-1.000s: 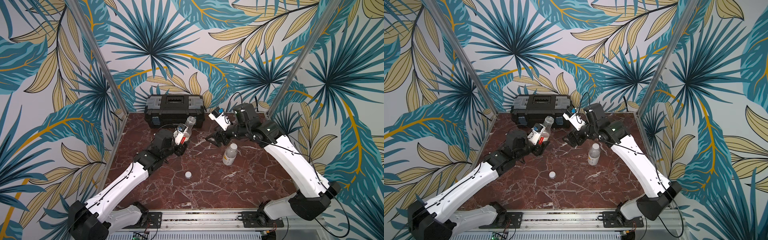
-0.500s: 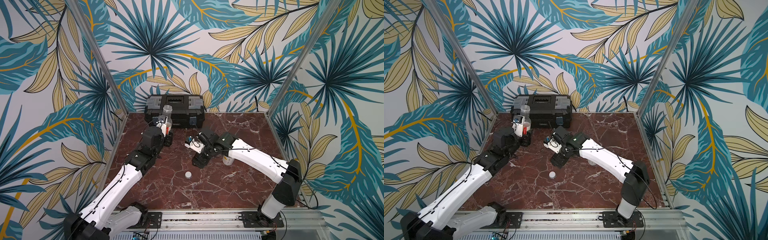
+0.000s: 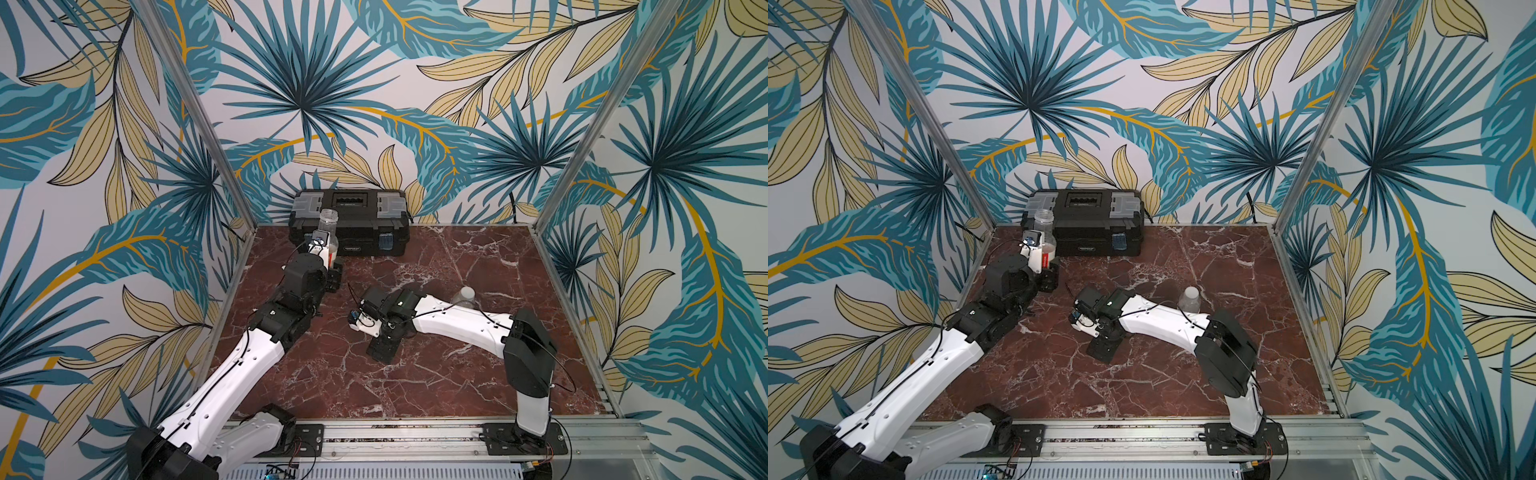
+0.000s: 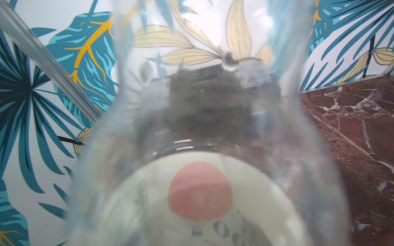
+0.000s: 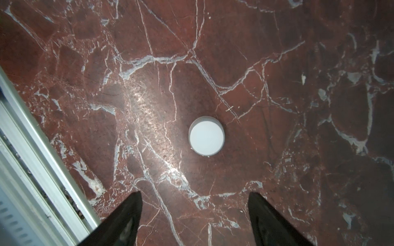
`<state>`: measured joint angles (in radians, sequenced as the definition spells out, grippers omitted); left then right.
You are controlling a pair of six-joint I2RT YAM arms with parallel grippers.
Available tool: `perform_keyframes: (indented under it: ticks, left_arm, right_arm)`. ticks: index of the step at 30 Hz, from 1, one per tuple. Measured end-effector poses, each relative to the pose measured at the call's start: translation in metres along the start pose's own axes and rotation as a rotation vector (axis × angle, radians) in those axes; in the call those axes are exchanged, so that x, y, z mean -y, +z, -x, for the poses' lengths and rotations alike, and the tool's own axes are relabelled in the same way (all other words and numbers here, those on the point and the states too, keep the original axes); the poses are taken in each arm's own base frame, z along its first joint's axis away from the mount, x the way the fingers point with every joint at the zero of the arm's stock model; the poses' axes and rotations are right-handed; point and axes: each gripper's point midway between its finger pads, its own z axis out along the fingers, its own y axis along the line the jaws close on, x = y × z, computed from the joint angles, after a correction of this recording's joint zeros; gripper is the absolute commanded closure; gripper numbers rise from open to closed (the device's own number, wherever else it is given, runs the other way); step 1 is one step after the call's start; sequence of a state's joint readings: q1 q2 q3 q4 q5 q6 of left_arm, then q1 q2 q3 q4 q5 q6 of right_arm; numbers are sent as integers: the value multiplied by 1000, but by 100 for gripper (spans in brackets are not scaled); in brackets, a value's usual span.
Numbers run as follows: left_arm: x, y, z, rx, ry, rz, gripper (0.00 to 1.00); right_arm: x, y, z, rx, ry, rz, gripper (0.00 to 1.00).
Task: Screw on the bottle caps
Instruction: Pick up the bottle cap from the center of the board.
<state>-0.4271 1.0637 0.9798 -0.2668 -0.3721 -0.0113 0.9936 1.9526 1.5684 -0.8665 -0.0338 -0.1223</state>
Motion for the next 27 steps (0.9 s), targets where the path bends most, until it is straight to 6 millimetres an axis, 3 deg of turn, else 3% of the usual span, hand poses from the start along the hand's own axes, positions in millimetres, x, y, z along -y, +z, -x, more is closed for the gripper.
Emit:
perform_keyframes:
  ticks: [10,27]
  left_arm:
    - [-3,1,-1,-2,0,15,34]
    - [-5,-4,0,8,-4,14,34]
  right_arm:
    - [-5,34,-2,-48,9,-3,16]
    - [2,64,-2,-87,70,-24,28]
